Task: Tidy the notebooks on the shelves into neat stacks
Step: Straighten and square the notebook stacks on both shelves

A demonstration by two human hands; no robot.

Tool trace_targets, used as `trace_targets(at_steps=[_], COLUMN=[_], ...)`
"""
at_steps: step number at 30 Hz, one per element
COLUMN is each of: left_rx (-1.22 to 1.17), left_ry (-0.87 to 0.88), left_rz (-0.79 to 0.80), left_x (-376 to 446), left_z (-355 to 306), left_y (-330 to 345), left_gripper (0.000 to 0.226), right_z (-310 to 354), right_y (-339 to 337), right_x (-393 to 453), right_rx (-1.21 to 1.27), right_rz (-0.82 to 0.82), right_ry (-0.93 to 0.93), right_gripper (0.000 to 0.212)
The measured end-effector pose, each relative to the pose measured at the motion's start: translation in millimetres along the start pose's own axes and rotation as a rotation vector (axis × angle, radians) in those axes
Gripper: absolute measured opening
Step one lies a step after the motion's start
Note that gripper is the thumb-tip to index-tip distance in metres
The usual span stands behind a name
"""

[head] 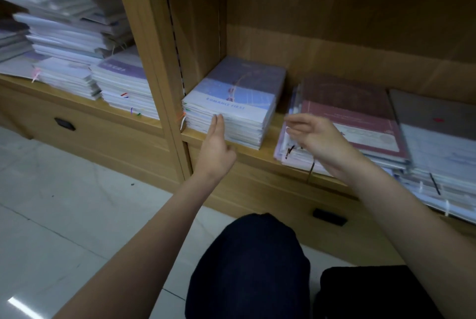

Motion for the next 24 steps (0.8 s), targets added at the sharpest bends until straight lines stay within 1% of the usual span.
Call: trace_targets(at_steps=[4,5,6,7,8,9,10,11,12,13,14,15,17,19,21,24], left_rx=[0.009,0.037,0.094,0.165,0.227,0.262,0.270,0.260,0.251,0.257,0.296,0.351,0.425,0.459,0.455,0.398], left_ry=[0.092,0.126,0.174,0.241,0.320,0.398,0.469,0.508,0.497,0.446,0.401,0.380,0.369,0.364,0.356,0.325], left_rz=[-0.045,-0.047,-0.063,-0.096,-0.134,-0.155,-0.127,-0.032,0.136,0.325,0.462,0.530,0.537,0.474,0.420,0.406], left_x=[5.6,6.6,6.2,5.3,2.8,0.3,-0.8,0.0,2.6,4.5,5.0,5.3,7.4,9.5,12.1,17.0], left_z=[-41.7,-52.4,-63.8,-75.1,-87.7,-99.4,-108.8,-115.0,-115.4,-111.0,-105.7,-101.8,-99.6,-101.9,-100.7,-91.1], left_y=[-3.2,-0.2,2.1,5.1,7.1,10.9,18.5,29.5,45.8,62.9,76.4,85.6,94.9,95.9,93.6,88.4], left_gripper=[0.062,0.059,0.056,0.054,0.053,0.054,0.058,0.066,0.079,0.092,0.103,0.109,0.110,0.107,0.105,0.100], right_z=[6.0,5.0,1.6,-3.0,-8.9,-16.7,-26.3,-37.2,-47.1,-52.8,-56.0,-55.9,-54.0,-55.1,-55.4,-53.3], right_y=[-57.3,-74.6,-92.7,-110.4,-124.7,-134.8,-140.8,-144.0,-144.6,-143.4,-141.7,-138.5,-129.5,-124.3,-120.7,-115.6], right_x=[-25.3,-31.2,-35.8,-40.6,-44.7,-47.7,-50.4,-51.9,-52.2,-51.8,-49.8,-46.5,-37.3,-27.4,-21.1,-17.7], right_rx=[0.122,0.090,-0.001,-0.164,-0.362,-0.532,-0.641,-0.705,-0.765,-0.835,-0.908,-0.990,-1.175,-1.282,-1.312,-1.287], right_rz=[-0.089,-0.128,-0.176,-0.229,-0.259,-0.247,-0.206,-0.155,-0.116,-0.102,-0.115,-0.139,-0.162,-0.165,-0.167,-0.175], right_ry=[-0.049,-0.061,-0.076,-0.087,-0.082,-0.054,-0.012,0.038,0.071,0.083,0.080,0.070,0.091,0.166,0.196,0.111], right_gripper=[0.025,0.024,0.025,0.028,0.037,0.050,0.064,0.076,0.084,0.089,0.091,0.093,0.097,0.103,0.103,0.096])
Point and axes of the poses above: each hand's wrist, its own x-axis towards the middle knuckle, its own y-axis out of the palm, z = x × y, the point moved 7 cm from there along x, towards the middle knuckle, and after that the axes turned 6 degrees about x, right-handed, at the moved point
